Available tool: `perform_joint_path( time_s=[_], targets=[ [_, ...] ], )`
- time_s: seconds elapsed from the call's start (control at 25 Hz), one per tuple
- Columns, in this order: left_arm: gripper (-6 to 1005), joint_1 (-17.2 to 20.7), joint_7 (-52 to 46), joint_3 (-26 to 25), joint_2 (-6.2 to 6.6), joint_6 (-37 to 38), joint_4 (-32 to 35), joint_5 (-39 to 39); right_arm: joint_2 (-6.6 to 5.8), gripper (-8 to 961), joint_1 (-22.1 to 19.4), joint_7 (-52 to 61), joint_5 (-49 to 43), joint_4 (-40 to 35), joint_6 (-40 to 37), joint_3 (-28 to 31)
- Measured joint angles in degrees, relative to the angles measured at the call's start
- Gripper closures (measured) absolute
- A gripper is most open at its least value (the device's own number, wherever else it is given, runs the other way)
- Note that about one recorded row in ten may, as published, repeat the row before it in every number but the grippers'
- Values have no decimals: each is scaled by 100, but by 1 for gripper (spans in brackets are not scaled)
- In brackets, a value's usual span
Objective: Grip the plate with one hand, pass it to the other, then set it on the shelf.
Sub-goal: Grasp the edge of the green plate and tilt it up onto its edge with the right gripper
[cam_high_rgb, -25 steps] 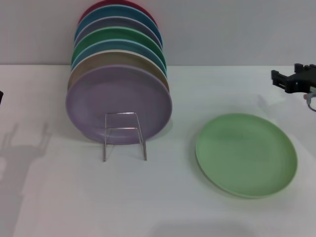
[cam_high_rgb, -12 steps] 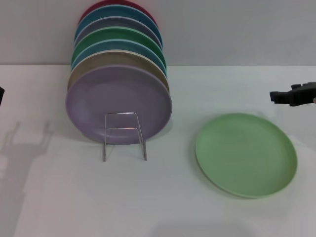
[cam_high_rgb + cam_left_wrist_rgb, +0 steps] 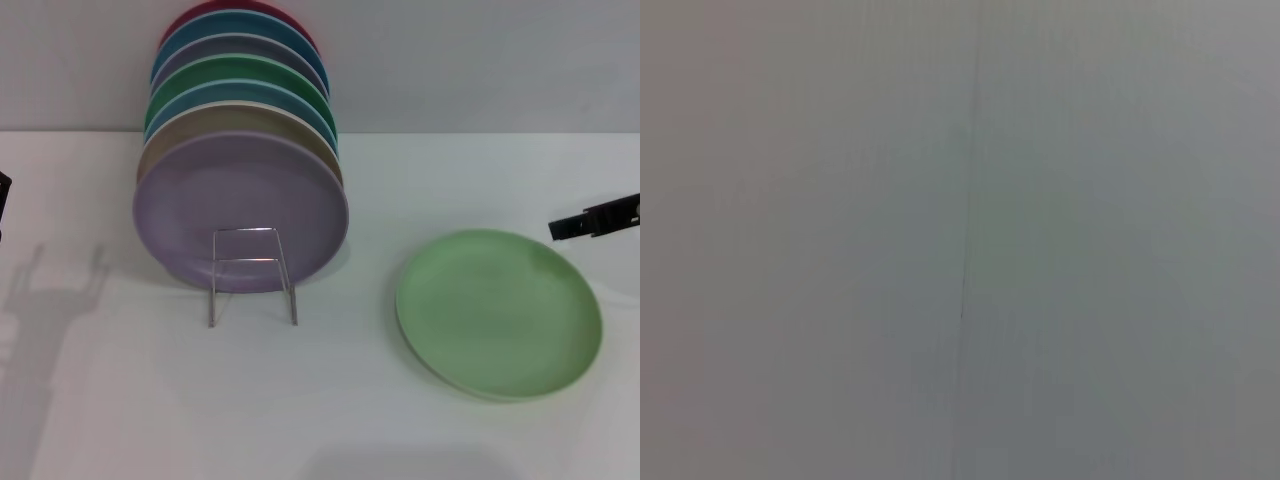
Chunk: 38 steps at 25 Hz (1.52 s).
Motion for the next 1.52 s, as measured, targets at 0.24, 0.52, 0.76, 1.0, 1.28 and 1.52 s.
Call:
perform_joint_path(
  time_s=[0.24,0.52,0.76,1.0,1.28,1.52],
  targets=[
    [251,0,0,0,0,19,-45,16,-50,325,206,336,-198,-326,216,61],
    [251,-8,6,-20,18,123,-47,35,-55,325,211,781,-444,-410,215,185],
    [252,-123,56,-32,37,131,13,36,-17,324,214,911,-430,-721,107,216],
    [252,-170,59,-40,45,132,17,36,-1,324,215,932,-444,-1051,-83,220],
    [252,-185,62,-45,44,140,25,35,-4,325,274,900,-458,-1274,-253,220],
    [252,-226,62,-44,44,158,24,14,-46,324,412,811,-483,-1574,-395,213]
  ],
)
